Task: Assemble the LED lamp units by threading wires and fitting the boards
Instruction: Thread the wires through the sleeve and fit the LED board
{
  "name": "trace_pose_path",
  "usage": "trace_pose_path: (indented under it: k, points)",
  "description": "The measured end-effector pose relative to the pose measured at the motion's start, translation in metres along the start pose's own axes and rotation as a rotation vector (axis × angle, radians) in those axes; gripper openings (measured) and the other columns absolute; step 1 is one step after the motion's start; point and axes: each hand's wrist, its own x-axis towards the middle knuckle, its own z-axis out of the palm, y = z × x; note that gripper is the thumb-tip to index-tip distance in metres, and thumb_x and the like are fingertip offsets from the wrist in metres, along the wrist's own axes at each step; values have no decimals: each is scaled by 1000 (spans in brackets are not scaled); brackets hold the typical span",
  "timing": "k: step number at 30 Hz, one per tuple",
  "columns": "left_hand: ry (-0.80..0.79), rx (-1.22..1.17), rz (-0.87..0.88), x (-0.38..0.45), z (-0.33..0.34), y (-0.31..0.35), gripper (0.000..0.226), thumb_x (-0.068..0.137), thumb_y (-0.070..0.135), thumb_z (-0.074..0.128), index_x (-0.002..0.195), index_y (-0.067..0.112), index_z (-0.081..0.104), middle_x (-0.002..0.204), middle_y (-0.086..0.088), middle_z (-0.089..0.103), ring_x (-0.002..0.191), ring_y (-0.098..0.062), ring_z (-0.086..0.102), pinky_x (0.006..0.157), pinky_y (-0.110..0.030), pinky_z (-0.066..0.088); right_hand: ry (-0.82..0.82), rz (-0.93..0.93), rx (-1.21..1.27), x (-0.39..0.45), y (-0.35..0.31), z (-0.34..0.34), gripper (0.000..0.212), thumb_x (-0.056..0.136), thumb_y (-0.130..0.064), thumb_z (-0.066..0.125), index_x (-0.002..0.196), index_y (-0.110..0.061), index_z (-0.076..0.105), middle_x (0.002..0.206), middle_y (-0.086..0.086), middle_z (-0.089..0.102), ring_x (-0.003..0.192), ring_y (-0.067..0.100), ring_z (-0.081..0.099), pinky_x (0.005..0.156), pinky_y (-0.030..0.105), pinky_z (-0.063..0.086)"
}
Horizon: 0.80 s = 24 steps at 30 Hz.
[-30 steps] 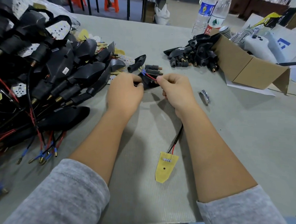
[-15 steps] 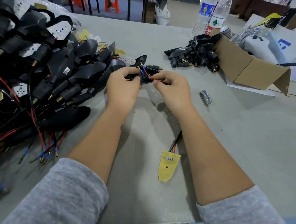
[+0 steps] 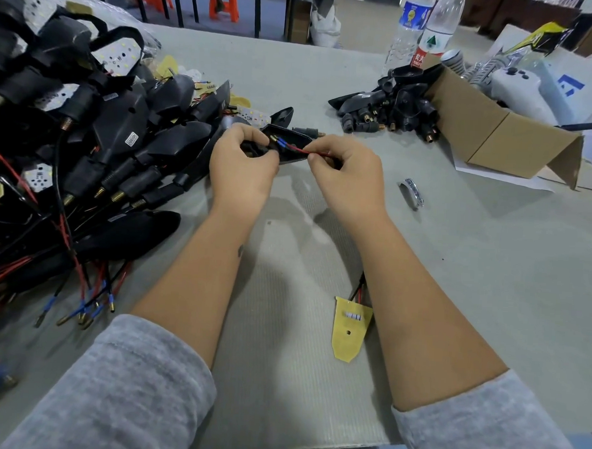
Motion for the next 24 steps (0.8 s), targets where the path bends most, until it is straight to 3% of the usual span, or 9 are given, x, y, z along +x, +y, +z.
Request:
trace_pose_path:
  k: [2,4,6,8,11,14,16,21,24]
  points:
    - [-8,-8,59,-3,1,1,34,72,-1,65,76,25,43,73,5,52,63,-14,54,63,-30,45,-16,12,-82,0,3,1,19,82,-20,59,84,-35,71,69,-22,61,66,1,54,66,29,46]
    - [-34,-30,82,-5,1,2,39,73,0,67,81,27,40,75,8,50,59,-4,47,61,-22,43,-27,10,-118,0,2,1,19,82,-22,58,85,-36,71,64,-27,57,64,-1,52,65,27,44]
    - [-63,-68,68,-6,2,2,41,76,1,67,89,30,41,91,-1,60,66,-11,55,72,-33,54,-41,-12,-107,0,2,1,20,83,-22,58,85,-36,71,71,-24,61,69,0,55,68,30,47]
    - [-88,-88,53,-7,3,3,39,81,2,65,97,31,43,112,-8,62,72,-15,58,87,-45,54,-52,-35,-72,-1,1,1,20,84,-20,59,85,-34,71,76,-19,65,72,2,56,69,30,48]
    - [-108,-121,31,-7,3,4,38,86,0,61,107,27,45,123,-12,58,76,-14,62,91,-44,54,-61,-52,34,-1,-2,1,20,86,-12,61,86,-27,73,74,-21,65,70,-3,56,69,20,42]
    - [-113,-233,-44,-5,3,4,42,87,-4,61,119,18,43,116,-17,63,77,-12,62,77,-28,58,-73,-24,98,-2,-5,-1,21,87,-5,60,85,-23,72,65,-27,61,66,-4,54,68,19,44]
    - [-125,-361,-144,-3,2,6,41,89,-2,61,122,16,45,110,-8,65,85,-11,64,73,-22,56,-72,1,132,-2,-8,-4,21,88,-4,60,84,-21,71,62,-25,60,64,-1,53,69,26,49]
    - [-214,-456,-276,1,-3,6,42,92,6,63,132,10,53,100,3,66,93,-11,65,79,-28,57,-52,35,231,-4,-14,-6,26,91,-2,56,80,-24,64,65,-2,54,55,13,49,57,25,42]
    - [-256,-432,-273,0,-4,6,40,92,6,62,131,13,56,94,6,65,91,-9,63,80,-28,57,-28,53,214,-3,-12,-6,26,92,-5,55,81,-27,62,66,1,55,52,13,50,56,25,43]
